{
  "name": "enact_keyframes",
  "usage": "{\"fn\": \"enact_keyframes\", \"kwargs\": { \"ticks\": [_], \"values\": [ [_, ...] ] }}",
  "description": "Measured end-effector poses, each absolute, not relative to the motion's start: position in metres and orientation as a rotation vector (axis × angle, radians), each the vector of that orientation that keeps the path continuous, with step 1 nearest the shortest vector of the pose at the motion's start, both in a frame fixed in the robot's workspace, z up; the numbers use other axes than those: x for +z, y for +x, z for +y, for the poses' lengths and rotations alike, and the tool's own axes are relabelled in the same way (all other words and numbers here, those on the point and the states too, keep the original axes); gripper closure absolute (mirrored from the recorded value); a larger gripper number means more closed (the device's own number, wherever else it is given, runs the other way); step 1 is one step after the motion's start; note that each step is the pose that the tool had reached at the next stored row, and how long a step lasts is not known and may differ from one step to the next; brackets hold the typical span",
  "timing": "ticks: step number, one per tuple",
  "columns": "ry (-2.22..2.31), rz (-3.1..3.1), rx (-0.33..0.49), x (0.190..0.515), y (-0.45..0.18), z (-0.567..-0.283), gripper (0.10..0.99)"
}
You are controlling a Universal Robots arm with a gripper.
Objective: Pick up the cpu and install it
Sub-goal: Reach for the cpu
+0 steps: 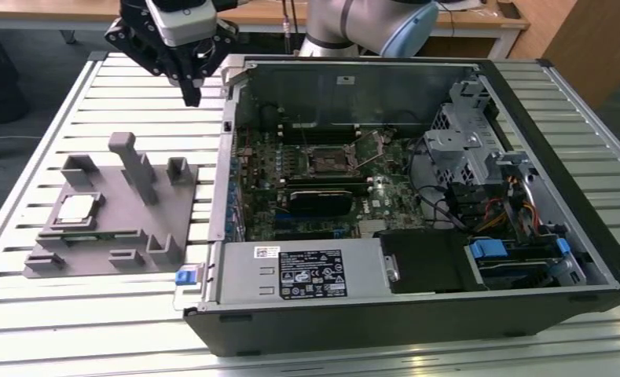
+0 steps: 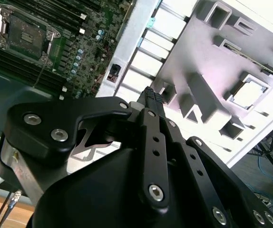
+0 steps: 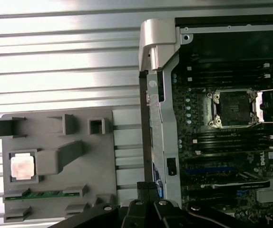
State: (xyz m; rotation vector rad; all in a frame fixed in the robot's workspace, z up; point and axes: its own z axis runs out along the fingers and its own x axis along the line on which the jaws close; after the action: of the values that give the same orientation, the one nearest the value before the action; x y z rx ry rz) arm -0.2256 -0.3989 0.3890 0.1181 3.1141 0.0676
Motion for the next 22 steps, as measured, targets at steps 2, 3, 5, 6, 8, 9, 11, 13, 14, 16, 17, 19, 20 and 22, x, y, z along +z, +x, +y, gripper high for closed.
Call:
{"fn": "enact_keyframes", "kwargs": {
  "ticks": [2,3,5,6,8,9,11,13,14,16,17,19,20,22],
  "values": [
    [0.118,3.114,0.068,0.389,-0.228,-0.399,0.980],
    [0.118,3.114,0.068,0.389,-0.229,-0.399,0.980],
    [0.118,3.114,0.068,0.389,-0.231,-0.399,0.980],
    [0.118,3.114,0.068,0.389,-0.233,-0.399,0.980],
    [0.118,3.114,0.068,0.389,-0.235,-0.399,0.980],
    [0.118,3.114,0.068,0.389,-0.236,-0.399,0.980],
    [0.118,3.114,0.068,0.389,-0.238,-0.399,0.980],
    [0.118,3.114,0.068,0.388,-0.241,-0.399,0.980],
    [0.118,3.114,0.068,0.388,-0.242,-0.399,0.980],
    [0.118,3.114,0.068,0.388,-0.245,-0.399,0.980],
    [0.118,3.114,0.068,0.388,-0.246,-0.399,0.980],
    [0.118,3.114,0.068,0.388,-0.249,-0.399,0.980],
    [0.118,3.114,0.068,0.388,-0.250,-0.399,0.980],
    [0.118,3.114,0.067,0.388,-0.253,-0.399,0.980]
  ]
}}
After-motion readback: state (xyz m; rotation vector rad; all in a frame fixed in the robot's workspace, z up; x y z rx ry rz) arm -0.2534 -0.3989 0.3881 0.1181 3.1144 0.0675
